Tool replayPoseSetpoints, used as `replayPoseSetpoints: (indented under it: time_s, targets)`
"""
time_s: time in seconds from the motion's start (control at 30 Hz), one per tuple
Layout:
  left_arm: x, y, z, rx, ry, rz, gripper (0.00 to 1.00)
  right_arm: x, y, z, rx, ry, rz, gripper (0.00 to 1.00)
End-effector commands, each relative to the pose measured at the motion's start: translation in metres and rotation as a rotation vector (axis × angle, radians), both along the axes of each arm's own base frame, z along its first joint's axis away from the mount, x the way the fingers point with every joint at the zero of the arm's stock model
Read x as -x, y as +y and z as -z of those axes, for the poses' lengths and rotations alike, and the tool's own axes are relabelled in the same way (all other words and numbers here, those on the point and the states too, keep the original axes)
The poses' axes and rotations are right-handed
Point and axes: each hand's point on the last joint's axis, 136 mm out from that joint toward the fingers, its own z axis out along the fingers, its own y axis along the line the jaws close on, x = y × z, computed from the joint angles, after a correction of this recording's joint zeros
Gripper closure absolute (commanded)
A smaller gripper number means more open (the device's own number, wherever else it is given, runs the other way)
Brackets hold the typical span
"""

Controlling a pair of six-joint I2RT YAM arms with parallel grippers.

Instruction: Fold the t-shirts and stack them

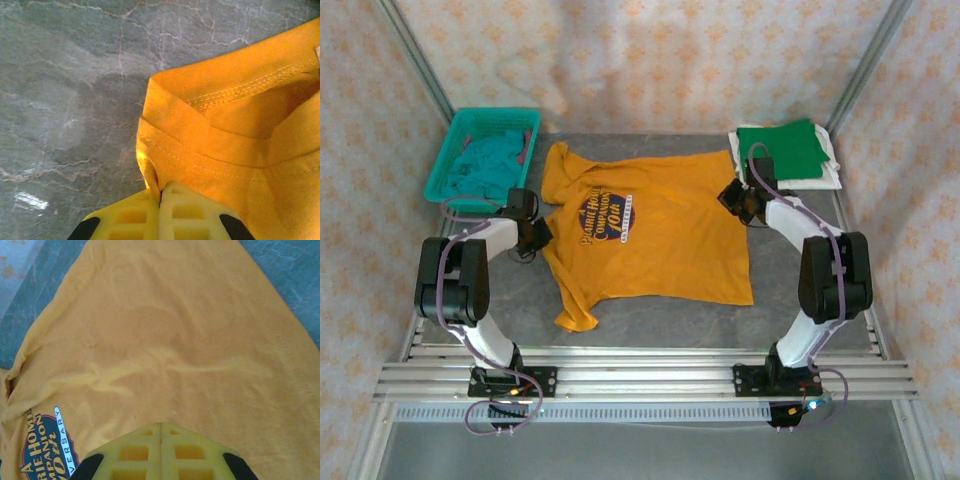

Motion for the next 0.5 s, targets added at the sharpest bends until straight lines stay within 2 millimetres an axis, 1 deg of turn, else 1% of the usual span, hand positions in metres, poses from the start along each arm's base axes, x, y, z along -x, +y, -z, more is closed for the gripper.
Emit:
replayPoseSetpoints:
  time_s: [0.0, 0.13, 0.23, 0.33, 0.47]
  targets:
    - [0.012, 0.016, -0.020, -0.069, -0.009, -0.051, 1.00, 0.002, -0.017, 0.000, 0.024, -0.002, 0.057, 1.00]
    - [0.032, 0.025, -0.030, -0.056, 0.003, -0.120, 1.00, 0.002, -0.024, 0.019, 0.054, 0.044, 0.085, 1.00]
    - [0.051, 0.038, -0.033, -0.057, 0.015, -0.195, 1.00, 0.000, -0.027, 0.030, 0.045, 0.069, 0.103, 1.00]
    - [0.072, 0.044, -0.026, -0.031, 0.047, -0.253, 1.00, -0.001, -0.028, 0.034, 0.041, 0.076, 0.118, 1.00]
    - [0.093, 0.041, -0.015, 0.007, 0.083, -0.295, 1.00, -0.003, -0.030, 0.035, 0.044, 0.077, 0.126, 1.00]
